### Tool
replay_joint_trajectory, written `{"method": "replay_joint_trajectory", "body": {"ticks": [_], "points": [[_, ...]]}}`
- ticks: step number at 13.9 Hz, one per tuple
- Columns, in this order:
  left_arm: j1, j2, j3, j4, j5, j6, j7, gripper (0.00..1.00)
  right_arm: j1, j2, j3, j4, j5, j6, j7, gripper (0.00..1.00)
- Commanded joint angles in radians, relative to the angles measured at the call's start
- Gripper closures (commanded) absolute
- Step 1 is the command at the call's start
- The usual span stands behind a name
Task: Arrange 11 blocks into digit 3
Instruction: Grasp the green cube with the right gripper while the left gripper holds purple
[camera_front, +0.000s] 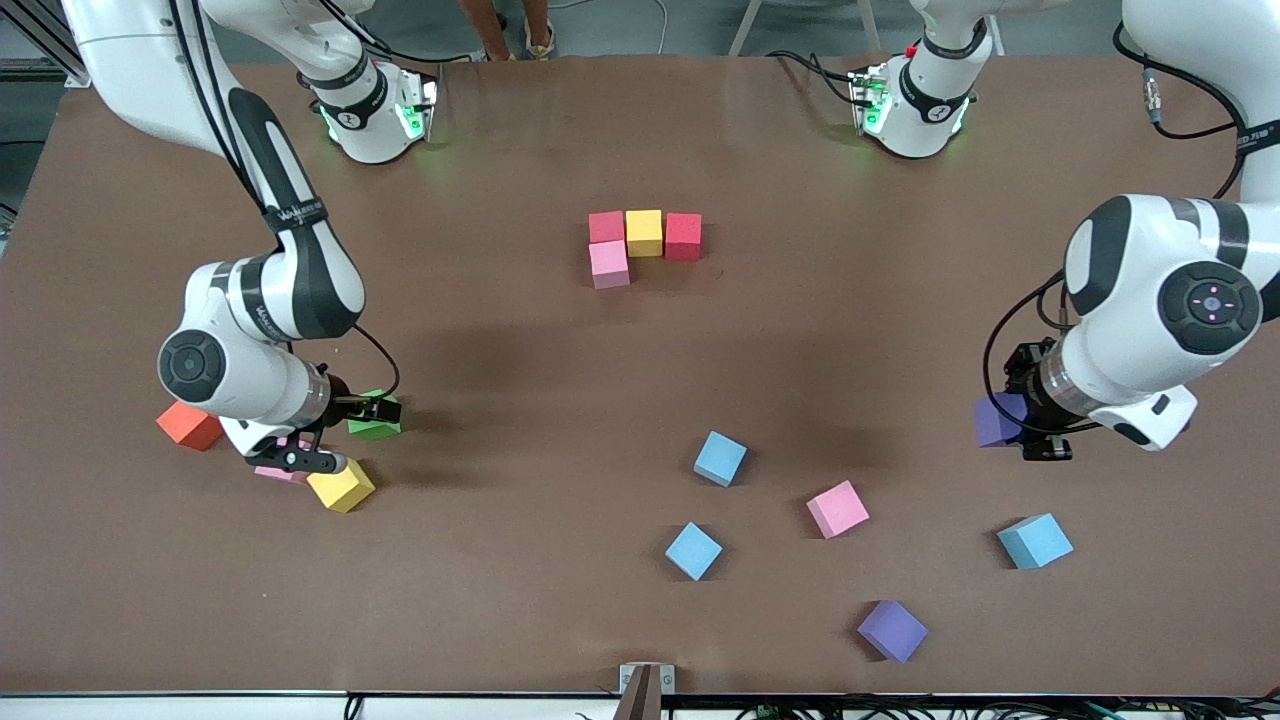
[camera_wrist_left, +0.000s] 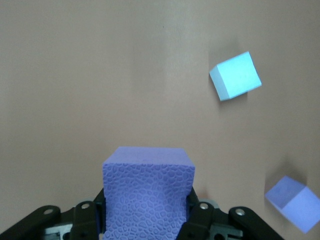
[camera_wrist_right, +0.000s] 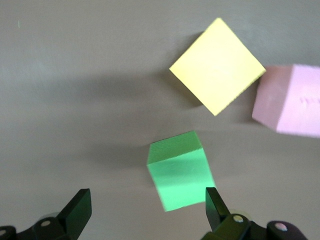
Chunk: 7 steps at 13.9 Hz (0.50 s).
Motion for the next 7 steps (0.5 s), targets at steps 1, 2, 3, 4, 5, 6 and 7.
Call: {"method": "replay_joint_trajectory", "body": {"ticks": [1, 2, 3, 4, 5, 6, 7], "points": [[-0.046, -0.013, 0.000, -0.004, 0.023, -0.018, -0.054, 0.89, -0.047, 0.020, 0.023, 0.002, 0.002, -0.006, -0.184, 0.00], [-0.059, -0.012, 0.000, -0.004, 0.022, -0.018, -0.063, 0.89, -0.053, 0.029, 0.023, 0.002, 0.002, -0.006, -0.215, 0.00], [-0.061, -0.013, -0.001, -0.006, 0.022, -0.020, -0.069, 0.89, -0.053, 0.034, 0.023, 0.001, 0.001, -0.005, -0.230, 0.00], [-0.073, -0.013, -0.001, -0.006, 0.022, -0.020, -0.086, 0.89, -0.052, 0.035, 0.023, -0.001, -0.002, -0.006, -0.238, 0.00], [-0.089, -0.013, 0.000, -0.006, 0.022, -0.020, -0.094, 0.89, -0.049, 0.038, 0.023, -0.014, -0.004, 0.000, -0.247, 0.00], [-0.093, -0.013, 0.000, -0.006, 0.022, -0.020, -0.095, 0.89, -0.047, 0.041, 0.023, -0.022, -0.005, 0.007, -0.250, 0.00], [-0.092, -0.015, 0.000, -0.004, 0.022, -0.021, -0.095, 0.89, -0.046, 0.049, 0.023, -0.022, -0.007, 0.009, -0.250, 0.00]]}}
